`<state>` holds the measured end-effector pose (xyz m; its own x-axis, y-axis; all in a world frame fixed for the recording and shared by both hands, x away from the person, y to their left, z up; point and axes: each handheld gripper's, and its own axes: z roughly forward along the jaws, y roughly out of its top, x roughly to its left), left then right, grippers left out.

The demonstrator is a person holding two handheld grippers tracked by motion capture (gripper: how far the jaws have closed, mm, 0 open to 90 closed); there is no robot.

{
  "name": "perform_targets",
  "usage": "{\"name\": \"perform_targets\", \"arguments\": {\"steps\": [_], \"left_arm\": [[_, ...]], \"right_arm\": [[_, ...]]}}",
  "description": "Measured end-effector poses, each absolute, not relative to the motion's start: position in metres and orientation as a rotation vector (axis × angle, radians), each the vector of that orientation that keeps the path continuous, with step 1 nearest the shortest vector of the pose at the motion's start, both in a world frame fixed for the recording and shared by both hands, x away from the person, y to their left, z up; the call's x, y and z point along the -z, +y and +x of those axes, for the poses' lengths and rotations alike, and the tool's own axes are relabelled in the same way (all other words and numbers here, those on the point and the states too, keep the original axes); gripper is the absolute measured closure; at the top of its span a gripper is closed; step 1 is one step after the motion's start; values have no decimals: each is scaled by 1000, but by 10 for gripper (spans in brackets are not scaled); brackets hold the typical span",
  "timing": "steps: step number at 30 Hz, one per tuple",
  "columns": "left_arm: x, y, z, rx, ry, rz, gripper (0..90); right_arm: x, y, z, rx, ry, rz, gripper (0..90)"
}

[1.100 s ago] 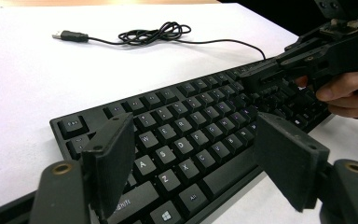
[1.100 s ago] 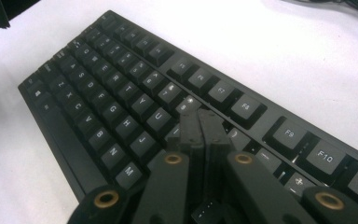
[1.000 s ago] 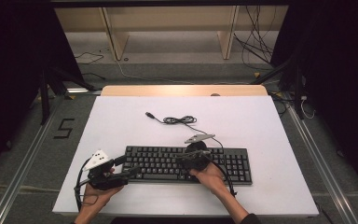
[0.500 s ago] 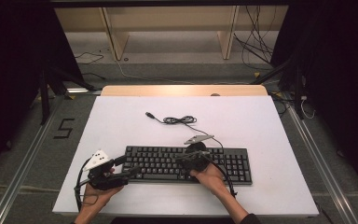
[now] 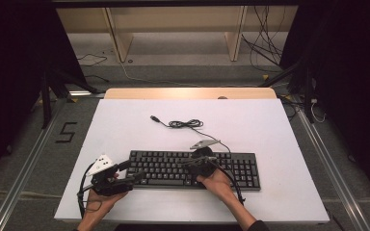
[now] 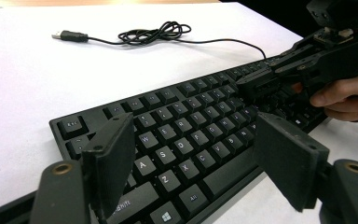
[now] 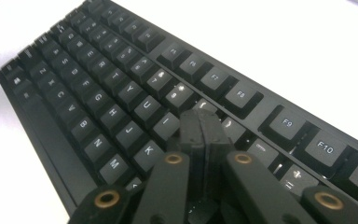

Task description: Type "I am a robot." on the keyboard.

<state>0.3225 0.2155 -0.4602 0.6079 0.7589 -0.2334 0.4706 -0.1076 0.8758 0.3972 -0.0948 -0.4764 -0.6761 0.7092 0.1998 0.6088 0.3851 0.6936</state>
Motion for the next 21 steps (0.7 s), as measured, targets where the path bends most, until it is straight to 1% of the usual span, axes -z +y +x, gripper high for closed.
{"name": "perform_targets", "arguments": {"steps": [5,9,13,15,21], "left_arm": [[460,213,325,-320,1013,1753,293],[461,209,328,-305,1013,1765,315],[461,203,334,-287,1037,1781,369],[460,200,337,-282,1042,1787,407],[459,189,348,-278,1046,1838,546]], "right_arm": [[472,-98,395,-1217,2493,1206,834],[467,-99,389,-1261,2491,1182,762],[462,-102,384,-1304,2498,1155,647],[461,-103,381,-1306,2501,1154,562],[457,-109,373,-1350,2509,1131,487]]}}
